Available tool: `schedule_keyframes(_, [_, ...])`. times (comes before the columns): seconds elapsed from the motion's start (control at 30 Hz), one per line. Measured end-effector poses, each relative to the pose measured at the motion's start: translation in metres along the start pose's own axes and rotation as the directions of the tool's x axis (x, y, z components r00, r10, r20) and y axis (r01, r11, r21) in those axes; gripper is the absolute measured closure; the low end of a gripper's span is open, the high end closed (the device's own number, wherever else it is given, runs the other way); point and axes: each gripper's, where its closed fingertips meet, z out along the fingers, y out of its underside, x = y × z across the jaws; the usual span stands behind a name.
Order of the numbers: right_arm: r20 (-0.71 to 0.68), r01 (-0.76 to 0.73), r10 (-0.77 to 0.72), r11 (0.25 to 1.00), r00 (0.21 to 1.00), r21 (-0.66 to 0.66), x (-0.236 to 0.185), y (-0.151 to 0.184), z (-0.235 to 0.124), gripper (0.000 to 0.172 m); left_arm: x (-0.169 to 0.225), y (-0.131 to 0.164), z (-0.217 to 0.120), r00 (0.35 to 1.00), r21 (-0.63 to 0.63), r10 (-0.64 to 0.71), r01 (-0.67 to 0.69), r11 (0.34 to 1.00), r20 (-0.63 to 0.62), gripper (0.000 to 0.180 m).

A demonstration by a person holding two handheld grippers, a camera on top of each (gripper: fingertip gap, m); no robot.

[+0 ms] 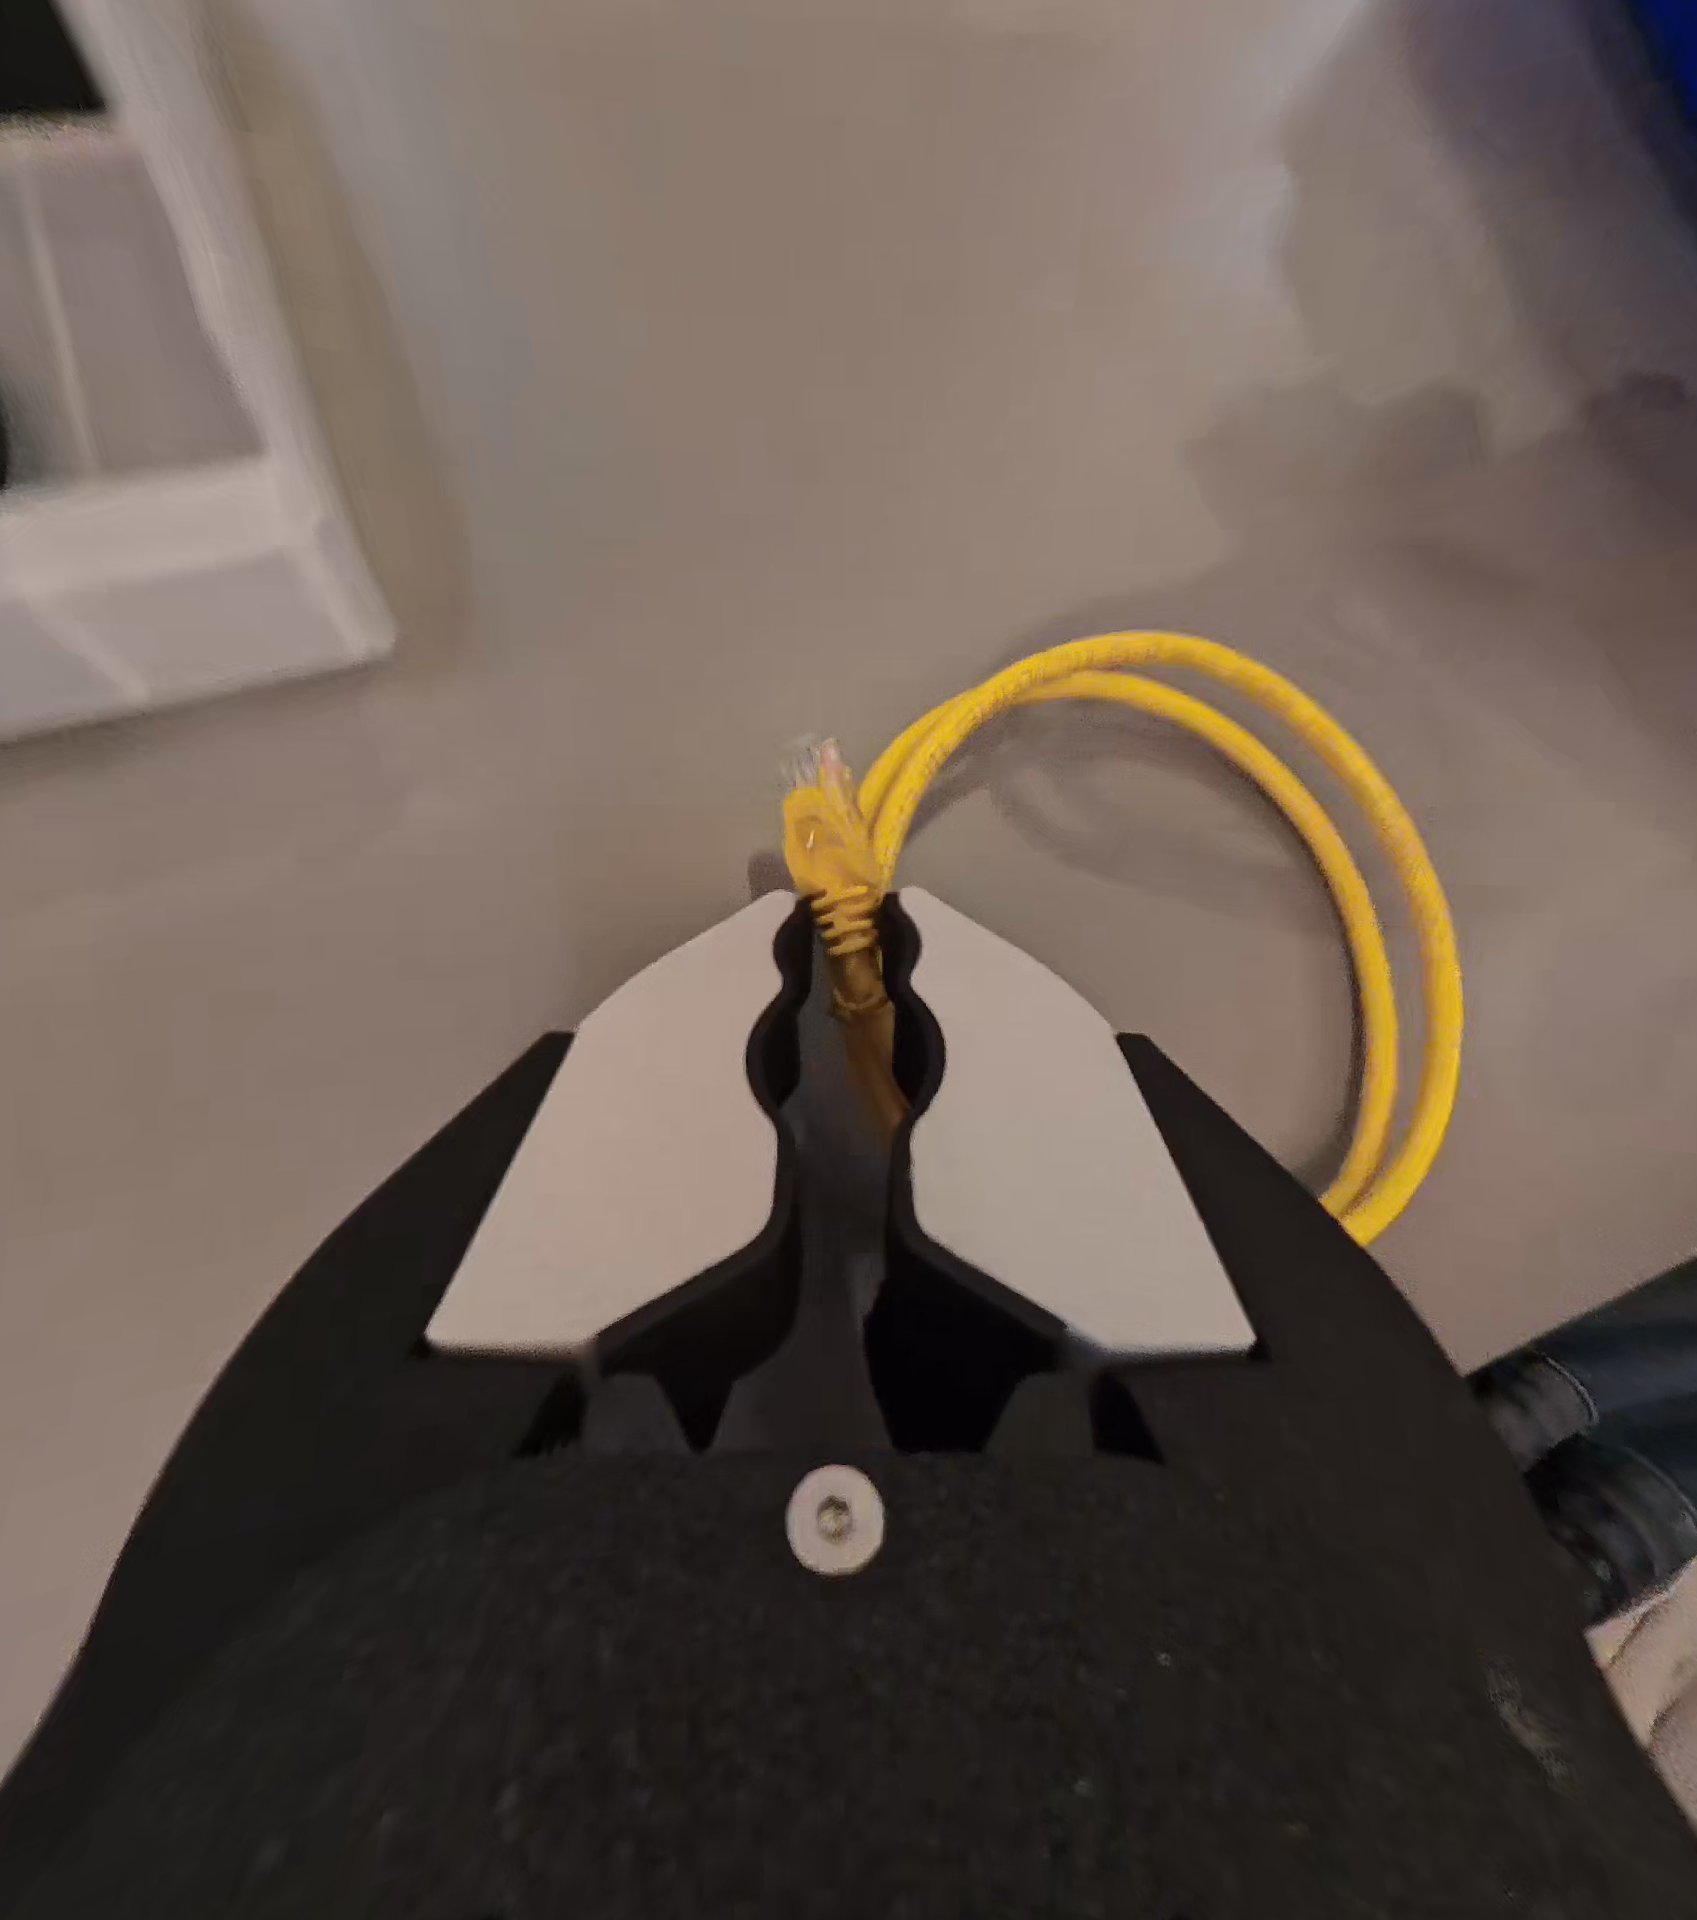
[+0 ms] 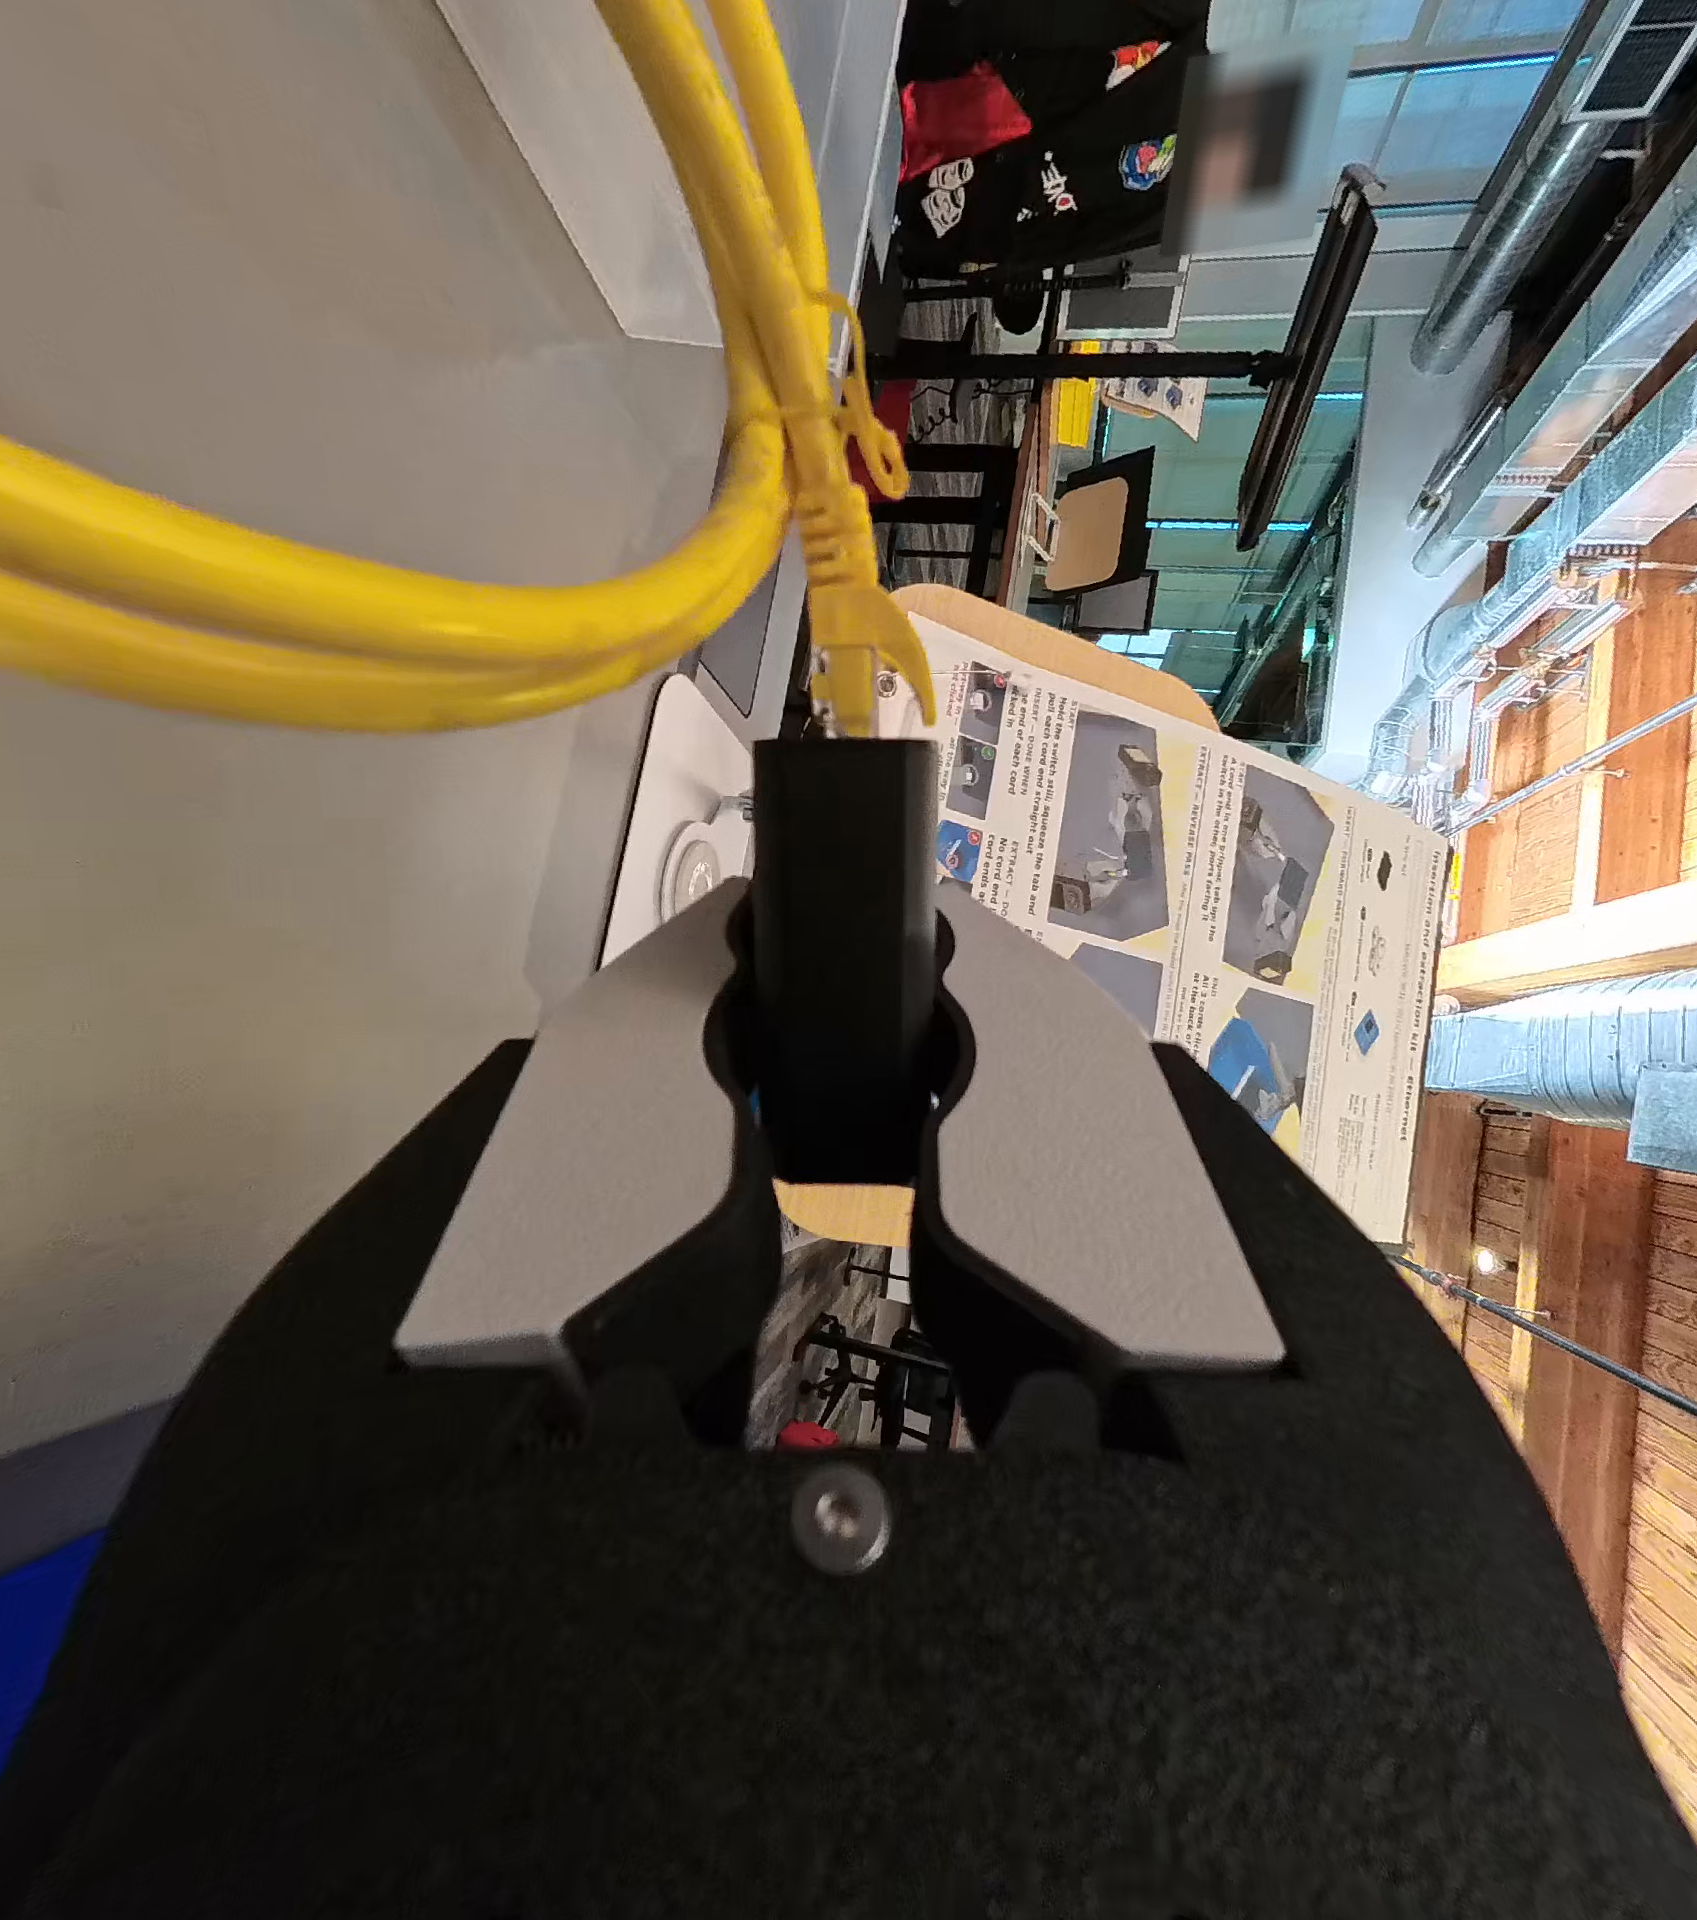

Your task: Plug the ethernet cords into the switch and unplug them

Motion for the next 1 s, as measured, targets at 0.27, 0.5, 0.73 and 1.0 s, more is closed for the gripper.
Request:
schedule_keyframes(0.27, [-0.081, -0.014, 0.017, 0.999, 0.997, 0.045, 0.019, -0.007, -0.011, 0.146, 0.011, -0.107, -0.041, 0.886, 0.108, 0.455, -0.462, 0.880, 0.085, 0.169])
schedule_keyframes(0.5, [-0.147, -0.036, 0.064, 0.982, 0.987, 0.188, 0.033, -0.035, -0.024, 0.146, 0.062, -0.201, -0.050, 0.739, 0.130, 0.673, -0.665, 0.736, -0.032, 0.169])
schedule_keyframes(0.73, [-0.187, 0.026, 0.008, 0.983, 0.982, 0.181, 0.033, -0.043, -0.026, 0.146, 0.125, -0.220, -0.035, 0.607, 0.195, 0.775, -0.750, 0.632, -0.174, 0.169])
schedule_keyframes(1.0, [-0.165, 0.001, 0.023, 0.990, 0.986, 0.142, 0.032, -0.037, -0.018, 0.146, 0.134, -0.219, -0.033, 0.611, 0.162, 0.762, -0.747, 0.645, -0.215, 0.169])
